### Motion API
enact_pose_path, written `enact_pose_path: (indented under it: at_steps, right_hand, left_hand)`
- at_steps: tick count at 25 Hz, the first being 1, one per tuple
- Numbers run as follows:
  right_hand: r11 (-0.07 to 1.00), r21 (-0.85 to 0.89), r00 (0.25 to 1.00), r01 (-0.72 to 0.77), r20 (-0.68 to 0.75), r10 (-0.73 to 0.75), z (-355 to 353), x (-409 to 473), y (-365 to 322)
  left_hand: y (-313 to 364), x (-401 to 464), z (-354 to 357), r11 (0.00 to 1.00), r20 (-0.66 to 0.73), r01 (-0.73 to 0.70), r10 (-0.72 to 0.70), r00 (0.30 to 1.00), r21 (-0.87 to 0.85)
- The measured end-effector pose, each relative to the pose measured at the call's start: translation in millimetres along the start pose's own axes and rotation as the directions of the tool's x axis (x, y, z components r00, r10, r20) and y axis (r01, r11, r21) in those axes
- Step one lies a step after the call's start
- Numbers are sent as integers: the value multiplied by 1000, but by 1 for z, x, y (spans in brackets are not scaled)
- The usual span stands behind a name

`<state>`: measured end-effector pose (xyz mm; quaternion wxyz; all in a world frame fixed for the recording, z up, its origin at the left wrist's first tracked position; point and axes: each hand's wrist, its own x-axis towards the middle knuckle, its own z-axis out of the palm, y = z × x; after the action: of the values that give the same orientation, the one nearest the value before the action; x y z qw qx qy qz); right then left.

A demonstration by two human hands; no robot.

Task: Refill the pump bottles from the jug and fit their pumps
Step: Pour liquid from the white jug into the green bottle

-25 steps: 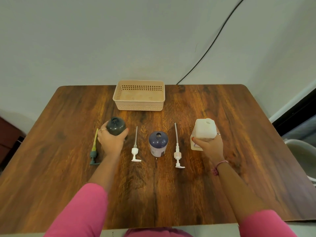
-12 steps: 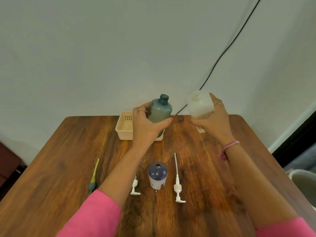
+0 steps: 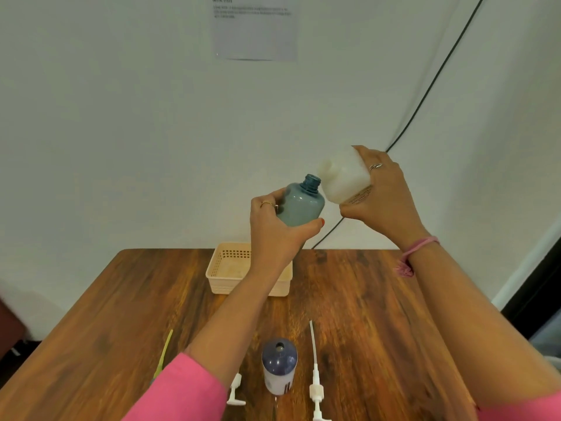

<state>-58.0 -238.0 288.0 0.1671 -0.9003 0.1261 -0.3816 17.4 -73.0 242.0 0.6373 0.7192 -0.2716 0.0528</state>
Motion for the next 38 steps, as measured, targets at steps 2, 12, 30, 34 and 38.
enact_pose_path:
  at_steps: [2, 12, 30, 34, 38]
  right_hand:
    - [998, -49, 999, 36, -5, -36, -6, 6, -4]
    - [969, -186, 983, 160, -62, -174, -17, 18, -11]
    - [926, -295, 954, 234, -116, -278, -21, 22, -7]
    - [918, -306, 947, 250, -120, -298, -22, 25, -5]
    - [910, -316, 939, 269, -123, -320, -23, 27, -6]
  left_hand:
    - [5, 2, -2, 1000, -2, -10, 10, 1000, -3]
    - [16, 4, -6, 998, -3, -15, 15, 1000, -58]
    - [14, 5, 1, 998, -18, -9, 8, 1000, -70]
    - [15, 6, 3, 998, -29, -18, 16, 999, -66]
    - [16, 7, 4, 997, -40, -20, 17, 999, -77]
